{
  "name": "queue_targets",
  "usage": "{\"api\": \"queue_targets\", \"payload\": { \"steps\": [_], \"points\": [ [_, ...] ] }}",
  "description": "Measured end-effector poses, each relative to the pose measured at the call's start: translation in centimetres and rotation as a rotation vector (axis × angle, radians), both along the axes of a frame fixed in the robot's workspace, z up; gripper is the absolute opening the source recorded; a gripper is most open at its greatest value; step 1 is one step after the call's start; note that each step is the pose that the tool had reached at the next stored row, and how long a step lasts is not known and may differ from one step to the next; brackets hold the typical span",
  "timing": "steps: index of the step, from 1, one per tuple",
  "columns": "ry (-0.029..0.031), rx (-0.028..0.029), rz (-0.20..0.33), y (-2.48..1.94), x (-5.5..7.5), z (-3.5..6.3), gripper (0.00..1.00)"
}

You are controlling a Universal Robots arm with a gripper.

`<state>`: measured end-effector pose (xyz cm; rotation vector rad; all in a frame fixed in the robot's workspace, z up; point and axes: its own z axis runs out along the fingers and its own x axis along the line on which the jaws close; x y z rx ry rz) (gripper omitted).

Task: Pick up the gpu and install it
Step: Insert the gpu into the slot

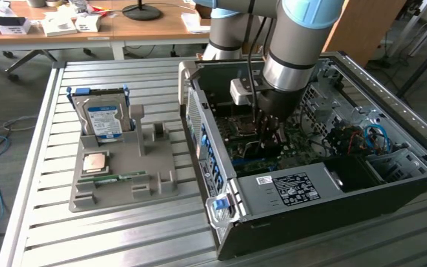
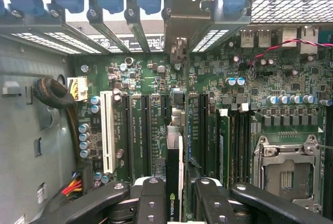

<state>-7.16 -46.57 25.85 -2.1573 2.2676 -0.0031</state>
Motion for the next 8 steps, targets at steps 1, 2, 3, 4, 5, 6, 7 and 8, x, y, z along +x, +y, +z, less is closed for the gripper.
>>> {"api": "queue_targets", "payload": {
  "steps": [1,2,3,4,5,6,7,8],
  "points": [
    [0.0,0.0001,0.0,0.0,0.0,0.0,0.26],
    [-0.0001,0.0002,0.0,0.0,0.0,0.0,0.26],
    [-0.0002,0.0002,0.0,0.0,0.0,0.0,0.26],
    [-0.0002,0.0002,0.0,0.0,0.0,0.0,0.26],
    [-0.0001,0.0001,0.0,0.02,0.0,0.01,0.26],
    [-0.0001,0.0,0.0,0.05,0.0,0.01,0.26],
    [-0.0001,0.0,0.0,0.09,-0.01,0.01,0.26],
    [-0.0002,0.0002,0.0,0.11,-0.01,0.0,0.26]
  ]
}}
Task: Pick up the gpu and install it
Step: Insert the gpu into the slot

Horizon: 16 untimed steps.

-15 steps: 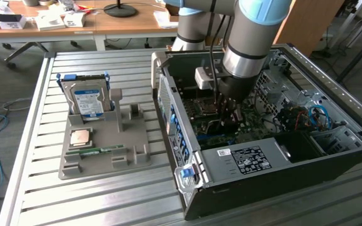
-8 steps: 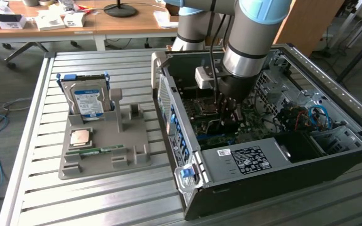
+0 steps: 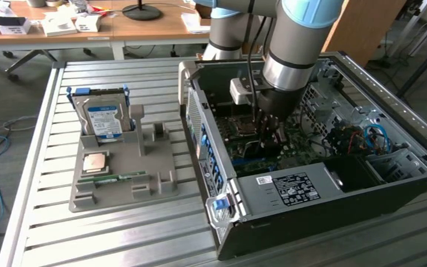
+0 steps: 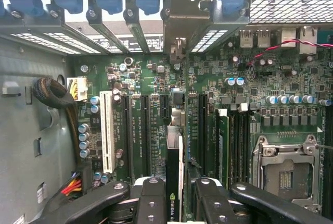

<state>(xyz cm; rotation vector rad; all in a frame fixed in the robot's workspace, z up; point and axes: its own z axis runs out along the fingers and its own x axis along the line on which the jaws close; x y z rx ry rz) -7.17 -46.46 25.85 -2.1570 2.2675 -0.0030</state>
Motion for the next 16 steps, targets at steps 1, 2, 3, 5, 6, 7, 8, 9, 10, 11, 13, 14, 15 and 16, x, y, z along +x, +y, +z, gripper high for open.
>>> {"api": "queue_targets", "payload": {
  "steps": [1,2,3,5,6,7,8,9,10,11,13,14,15,16],
  "points": [
    [0.0,0.0002,0.0,0.0,0.0,0.0,0.26],
    [0.0,0.0018,0.0,0.01,0.0,0.0,0.26],
    [0.0,0.0059,0.0,0.01,0.0,0.0,0.26],
    [0.0,0.017,0.0,0.01,-0.01,0.0,0.26],
    [0.0,0.0196,0.0,0.01,-0.01,0.01,0.26],
    [0.0,0.0198,0.0,0.01,-0.01,0.0,0.26],
    [0.0,0.0198,0.0,0.01,0.0,0.0,0.26],
    [0.0,0.0199,0.0,0.01,0.0,0.0,0.26],
    [0.0,0.0199,0.0,0.01,0.0,0.0,0.26],
    [0.0,0.0199,0.0,0.01,0.0,0.0,0.26],
    [0.0,0.0198,0.0,0.0,0.0,-0.02,0.26],
    [0.0001,0.0197,0.0,0.0,0.0,-0.02,0.26],
    [0.0001,0.0197,0.0,0.0,0.0,-0.04,0.26],
    [0.0,0.0199,0.0,0.01,0.0,-0.06,0.26]
  ]
}}
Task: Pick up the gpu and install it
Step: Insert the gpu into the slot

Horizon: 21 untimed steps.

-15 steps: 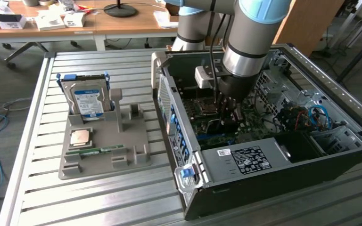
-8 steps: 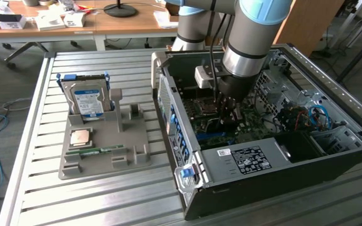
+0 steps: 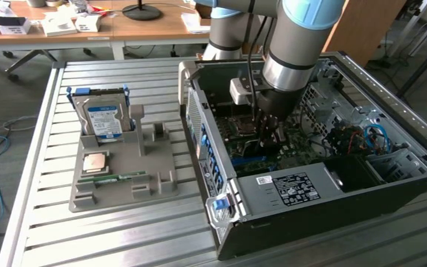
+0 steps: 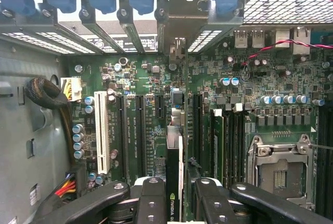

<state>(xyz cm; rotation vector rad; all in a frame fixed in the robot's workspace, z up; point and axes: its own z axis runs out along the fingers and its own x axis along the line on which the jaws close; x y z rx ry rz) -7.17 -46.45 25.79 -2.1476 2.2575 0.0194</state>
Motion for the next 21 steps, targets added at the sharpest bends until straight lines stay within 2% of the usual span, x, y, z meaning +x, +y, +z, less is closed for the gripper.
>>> {"api": "queue_targets", "payload": {
  "steps": [21],
  "points": [
    [0.0,0.0003,0.002,-0.05,-0.01,0.0,0.26]
  ]
}}
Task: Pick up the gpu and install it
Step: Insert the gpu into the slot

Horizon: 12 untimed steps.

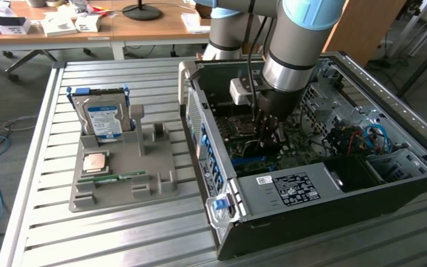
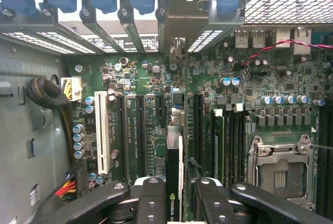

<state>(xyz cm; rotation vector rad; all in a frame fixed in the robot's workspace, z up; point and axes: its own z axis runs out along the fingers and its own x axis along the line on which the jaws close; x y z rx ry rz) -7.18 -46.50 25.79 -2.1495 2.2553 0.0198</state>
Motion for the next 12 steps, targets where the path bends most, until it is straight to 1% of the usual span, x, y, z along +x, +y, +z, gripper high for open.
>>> {"api": "queue_targets", "payload": {
  "steps": [4,12],
  "points": [
    [0.0,0.0,0.01,0.0,0.0,0.0,0.26],
    [0.0001,-0.0002,0.011,-0.01,-0.02,-0.09,0.26]
  ]
}}
